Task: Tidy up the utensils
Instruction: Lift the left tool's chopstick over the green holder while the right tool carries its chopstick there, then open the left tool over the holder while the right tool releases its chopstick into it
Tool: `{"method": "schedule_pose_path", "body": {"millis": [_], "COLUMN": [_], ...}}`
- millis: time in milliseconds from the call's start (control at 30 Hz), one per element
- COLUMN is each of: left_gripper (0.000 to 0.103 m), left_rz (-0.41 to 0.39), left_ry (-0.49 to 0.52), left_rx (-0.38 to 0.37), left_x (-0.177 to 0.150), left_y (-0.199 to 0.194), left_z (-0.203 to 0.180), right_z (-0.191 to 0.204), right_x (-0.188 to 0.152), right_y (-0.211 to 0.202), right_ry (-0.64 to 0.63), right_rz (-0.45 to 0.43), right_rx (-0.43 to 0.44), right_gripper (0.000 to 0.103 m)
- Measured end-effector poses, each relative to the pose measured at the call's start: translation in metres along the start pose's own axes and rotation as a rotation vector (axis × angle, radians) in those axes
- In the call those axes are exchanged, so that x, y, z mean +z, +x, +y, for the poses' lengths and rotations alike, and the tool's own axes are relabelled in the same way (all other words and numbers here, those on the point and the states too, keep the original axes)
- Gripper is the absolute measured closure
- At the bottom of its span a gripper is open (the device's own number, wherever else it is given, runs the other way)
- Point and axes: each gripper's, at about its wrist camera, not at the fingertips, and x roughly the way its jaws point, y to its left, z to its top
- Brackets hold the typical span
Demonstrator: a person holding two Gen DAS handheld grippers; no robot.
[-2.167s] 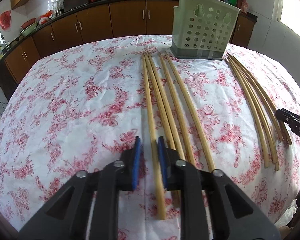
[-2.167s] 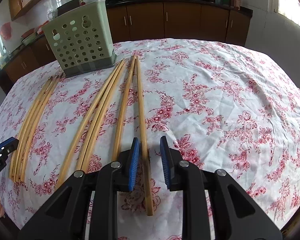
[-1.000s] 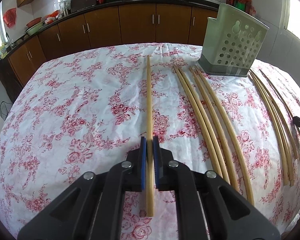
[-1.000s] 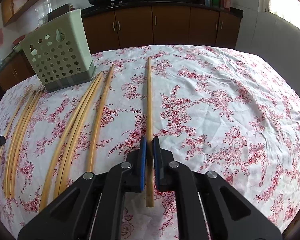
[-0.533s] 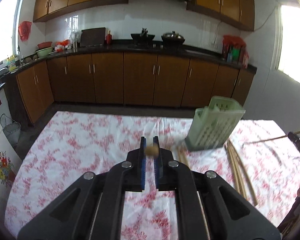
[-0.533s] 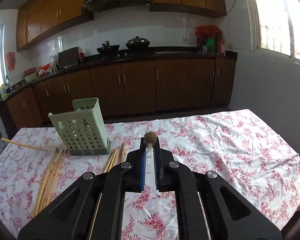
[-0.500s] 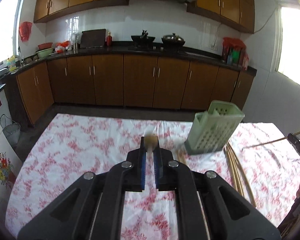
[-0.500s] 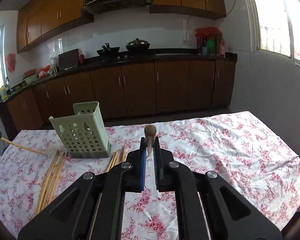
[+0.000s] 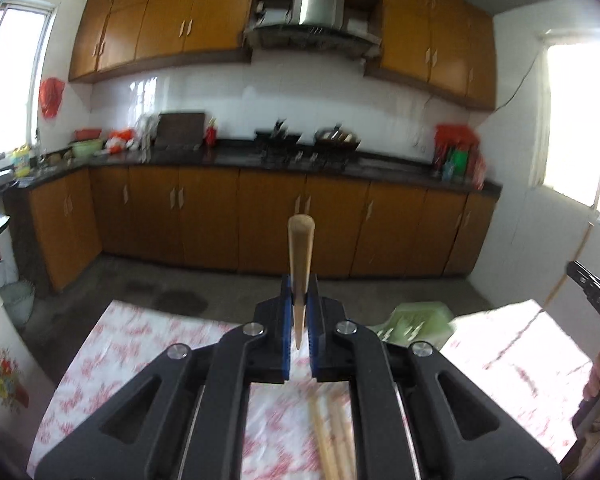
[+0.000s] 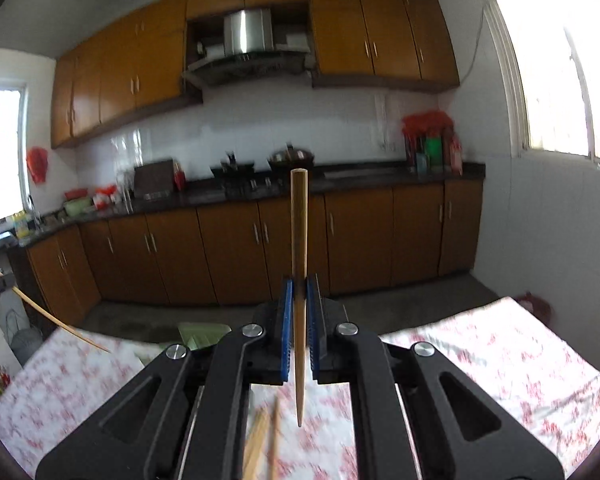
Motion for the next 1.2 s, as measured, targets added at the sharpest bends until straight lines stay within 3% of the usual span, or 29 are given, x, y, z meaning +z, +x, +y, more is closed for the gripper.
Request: {"method": "schedule_pose_path", "body": {"millis": [167,333,500,633,867,900,967,1000,1200], "left_gripper": [0.095,0.095,0.095,0.095,0.091,0.085,0.073,0.07,0.058], "left_rz": [-0.053,-0.048,0.026,0.086,0.134,0.132,0.122,0.115,0.043], "left_ry": [0.0,0.019,0.028,0.022,0.008,0.004,-0.001,-0.004,-0.04], "left_rx": [-0.094,-0.14,-0.153,-0.162,-0.161,-0.165,-0.162,-0.165,-0.151], "left_x": [0.029,0.03,0.008,-0.014,-0.035,-0.036,-0.035,-0.033,-0.022], "left_y": [-0.007,0.012,0.051,0.076,0.092,0.089,0.085,0.081,0.043], "left_z": [-0.03,-0.062,-0.082,-0.084,-0.079,-0.074,-0.069,-0.067,-0.048], "right_z": [0.024,0.041,0.048,0.045,0.041,0.041,0.042,0.041,0.024], "right_x": [0.035,0.03,0.008,-0.015,-0.037,-0.037,-0.035,-0.034,-0.023], "right_y": [-0.007,0.008,0.038,0.062,0.073,0.072,0.068,0.064,0.024], "right_ry": [0.028,0.038,0.03,0.041,0.072,0.072,0.067,0.068,0.062], "right_rz": [-0.138,-0.174,-0.114,-0.01,0.096,0.101,0.105,0.1,0.044], "right_rx": [0.083,0.135,0.141,0.134,0.142,0.148,0.154,0.155,0.143], "right_gripper": [0.095,0.095,0.095,0.095,0.093,0.091,0.063,0.058,0.052]}}
